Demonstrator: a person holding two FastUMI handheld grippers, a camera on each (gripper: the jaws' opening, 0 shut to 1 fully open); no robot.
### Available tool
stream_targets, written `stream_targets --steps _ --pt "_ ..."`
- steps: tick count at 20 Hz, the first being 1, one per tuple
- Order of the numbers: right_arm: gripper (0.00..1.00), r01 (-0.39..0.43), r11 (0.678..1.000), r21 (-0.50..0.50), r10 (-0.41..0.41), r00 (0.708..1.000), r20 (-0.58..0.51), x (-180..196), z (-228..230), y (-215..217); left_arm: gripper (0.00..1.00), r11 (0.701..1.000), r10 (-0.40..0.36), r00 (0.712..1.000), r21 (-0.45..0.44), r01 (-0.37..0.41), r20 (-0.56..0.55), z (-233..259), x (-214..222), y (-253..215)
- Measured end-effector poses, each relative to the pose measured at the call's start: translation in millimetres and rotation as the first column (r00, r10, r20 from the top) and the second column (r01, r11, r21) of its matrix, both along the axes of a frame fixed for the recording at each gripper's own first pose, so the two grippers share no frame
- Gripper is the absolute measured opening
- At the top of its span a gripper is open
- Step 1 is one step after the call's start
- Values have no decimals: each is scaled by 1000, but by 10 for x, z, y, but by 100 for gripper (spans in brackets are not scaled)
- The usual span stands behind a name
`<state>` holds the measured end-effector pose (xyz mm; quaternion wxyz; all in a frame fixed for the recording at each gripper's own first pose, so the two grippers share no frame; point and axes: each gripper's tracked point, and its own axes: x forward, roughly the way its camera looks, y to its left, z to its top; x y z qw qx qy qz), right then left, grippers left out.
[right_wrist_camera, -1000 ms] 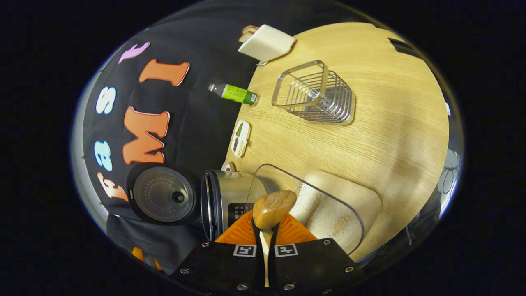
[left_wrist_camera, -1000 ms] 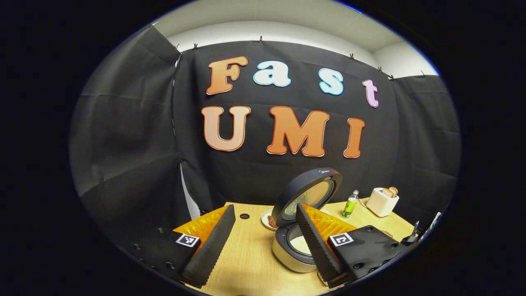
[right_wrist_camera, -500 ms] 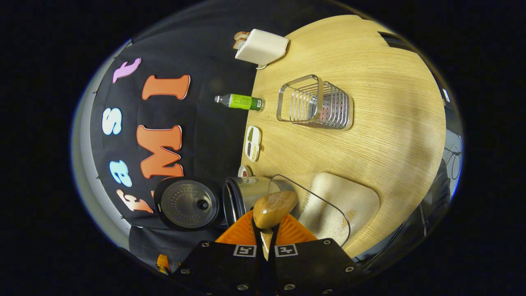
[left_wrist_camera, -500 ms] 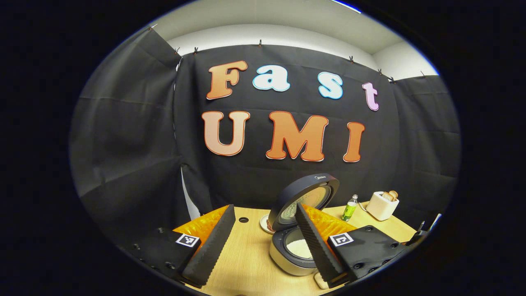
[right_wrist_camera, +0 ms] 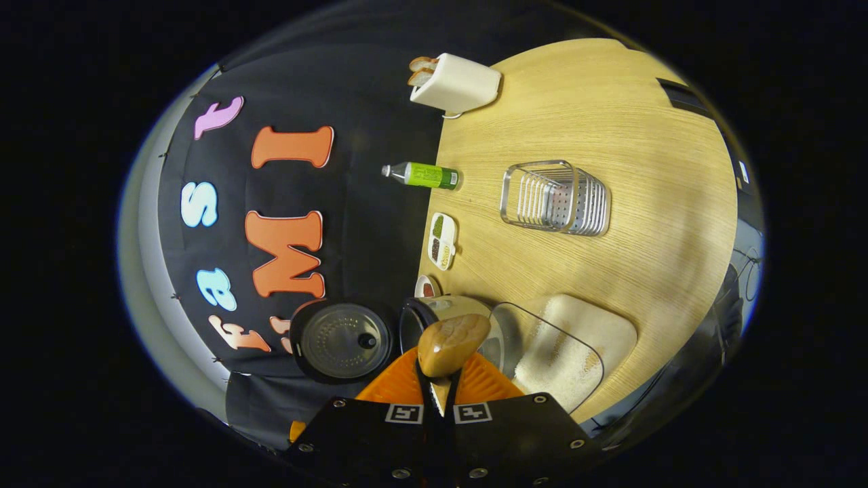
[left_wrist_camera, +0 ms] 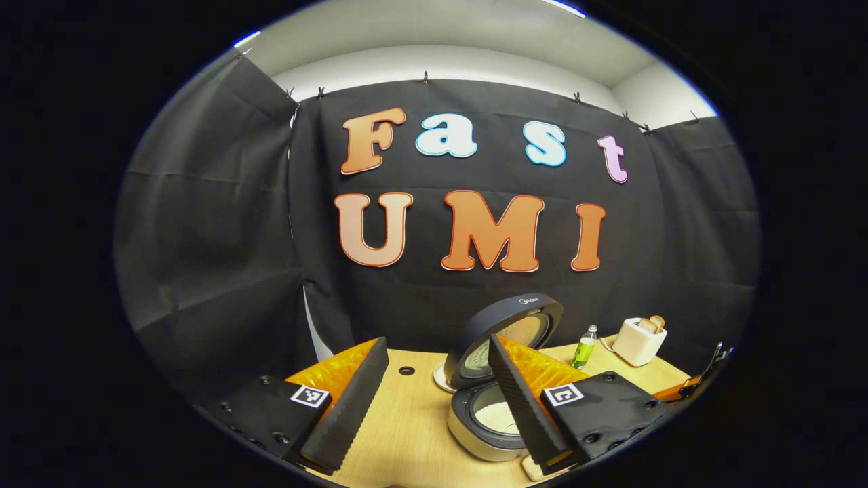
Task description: Close the left gripper, press the button to open the rice cooker; take a wooden spoon from the chopstick holder with the right hand, scoop a spoonful of rice and pour it into the rice cooker, then put the wooden spoon back into the chopstick holder.
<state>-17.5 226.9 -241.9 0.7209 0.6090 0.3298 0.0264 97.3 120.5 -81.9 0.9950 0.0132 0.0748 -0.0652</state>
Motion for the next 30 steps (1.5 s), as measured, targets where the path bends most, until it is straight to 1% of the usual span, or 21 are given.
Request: stream_targets --steps 5,10,13,17,20,23,24,30 --pt "2 -33 999 14 32 998 49 308 418 72 100 1000 22 1000 -13 -22 6 11 45 11" --pt "2 -66 998 19 64 993 99 674 826 248 100 998 53 998 -13 -53 17 51 73 91" --pt "2 -97 995 1 96 988 122 958 978 407 100 997 74 997 -16 -73 18 58 75 153" --pt "2 -113 993 -22 115 981 154 1285 1199 560 100 995 97 995 -8 -97 23 83 35 228" --pt "2 -124 991 -60 133 974 184 1488 1338 639 100 994 105 994 0 -105 25 102 21 249" --pt "2 -110 989 -102 130 968 216 1656 1446 675 100 995 102 994 0 -102 24 90 13 224" --pt "2 -104 988 -117 128 966 226 1678 1481 677 97 995 101 995 -1 -101 21 75 6 235" --pt "2 -77 963 -258 153 945 289 1795 1588 710 98 995 104 995 9 -104 12 61 -12 272"
